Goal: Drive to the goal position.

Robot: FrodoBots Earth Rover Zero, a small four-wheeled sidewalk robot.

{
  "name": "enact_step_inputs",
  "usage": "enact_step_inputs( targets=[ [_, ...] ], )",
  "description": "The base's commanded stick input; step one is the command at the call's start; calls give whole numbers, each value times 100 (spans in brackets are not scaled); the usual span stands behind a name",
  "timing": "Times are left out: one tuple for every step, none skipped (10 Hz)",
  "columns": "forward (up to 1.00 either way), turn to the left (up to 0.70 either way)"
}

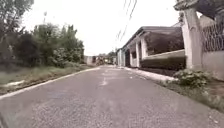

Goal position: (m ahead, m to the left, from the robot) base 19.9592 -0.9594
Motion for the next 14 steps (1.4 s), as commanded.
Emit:
enact_step_inputs(
  targets=[
    [50, 0],
    [50, 0],
    [50, 0],
    [50, 0],
    [50, 0],
    [50, 0],
    [50, 0],
    [50, 0],
    [50, 0],
    [50, 0],
    [50, 0],
    [50, 0],
    [50, 1],
    [50, 3]
  ],
)
